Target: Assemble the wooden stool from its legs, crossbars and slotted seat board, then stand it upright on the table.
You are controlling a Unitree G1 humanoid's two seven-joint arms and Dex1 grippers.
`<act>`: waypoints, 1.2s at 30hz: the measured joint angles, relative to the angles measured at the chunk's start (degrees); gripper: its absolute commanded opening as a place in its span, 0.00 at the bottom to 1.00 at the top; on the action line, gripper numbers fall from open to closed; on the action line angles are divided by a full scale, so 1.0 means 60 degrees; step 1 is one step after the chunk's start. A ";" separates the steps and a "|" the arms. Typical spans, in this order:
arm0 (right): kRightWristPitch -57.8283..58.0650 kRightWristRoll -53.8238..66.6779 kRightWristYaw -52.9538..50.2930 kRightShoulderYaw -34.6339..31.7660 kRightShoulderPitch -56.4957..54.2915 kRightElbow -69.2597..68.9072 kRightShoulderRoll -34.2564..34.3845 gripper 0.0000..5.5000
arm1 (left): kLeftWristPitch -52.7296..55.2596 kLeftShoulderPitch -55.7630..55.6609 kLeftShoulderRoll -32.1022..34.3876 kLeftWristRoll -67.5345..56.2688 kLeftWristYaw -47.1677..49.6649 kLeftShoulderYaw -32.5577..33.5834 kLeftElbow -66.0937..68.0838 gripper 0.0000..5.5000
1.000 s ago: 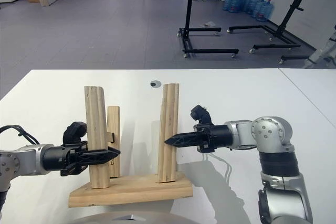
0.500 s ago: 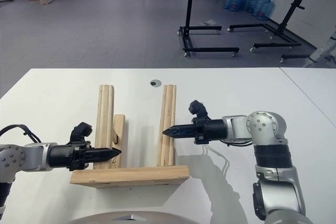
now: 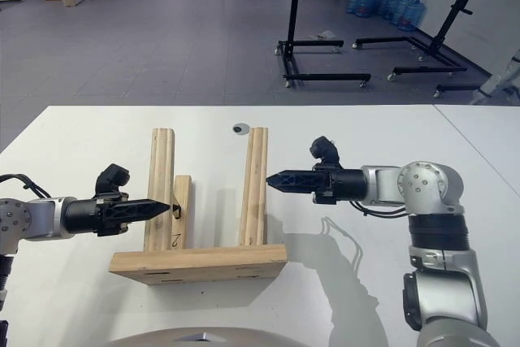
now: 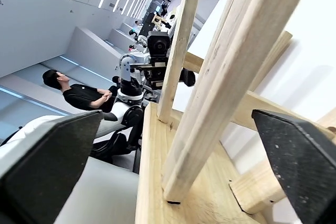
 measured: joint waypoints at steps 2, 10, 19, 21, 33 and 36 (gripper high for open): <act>-0.0200 -0.0007 0.0015 -0.0147 0.0232 -0.0030 -0.0047 0.97 | -0.0004 -0.0001 0.0137 0.0038 -0.0101 0.0226 0.0173 0.93; -0.2258 -0.0598 0.0305 -0.0749 0.1931 -0.1634 -0.0192 0.97 | -0.1124 0.0615 0.1087 0.0758 -0.1040 0.1852 0.0378 0.93; -0.8912 -0.4811 0.2273 0.0164 0.4605 -0.2011 -0.1149 0.97 | -0.9686 0.5070 0.2291 0.6963 -0.3224 0.1734 0.0156 0.93; -1.0511 -0.5775 0.2677 0.0514 0.5084 -0.1785 -0.1342 0.97 | -1.1328 0.5541 0.2285 0.8013 -0.3262 0.1338 0.0202 0.93; -1.5075 -0.8098 0.3093 0.2298 0.5957 -0.0759 -0.0866 0.97 | -1.6081 0.5374 0.0971 1.0757 -0.1725 -0.0868 -0.0419 0.93; -1.5415 -0.8277 0.2880 0.2610 0.5597 -0.0231 -0.0389 0.97 | -1.6077 0.5221 0.0764 1.0637 -0.1555 -0.1184 -0.0435 0.90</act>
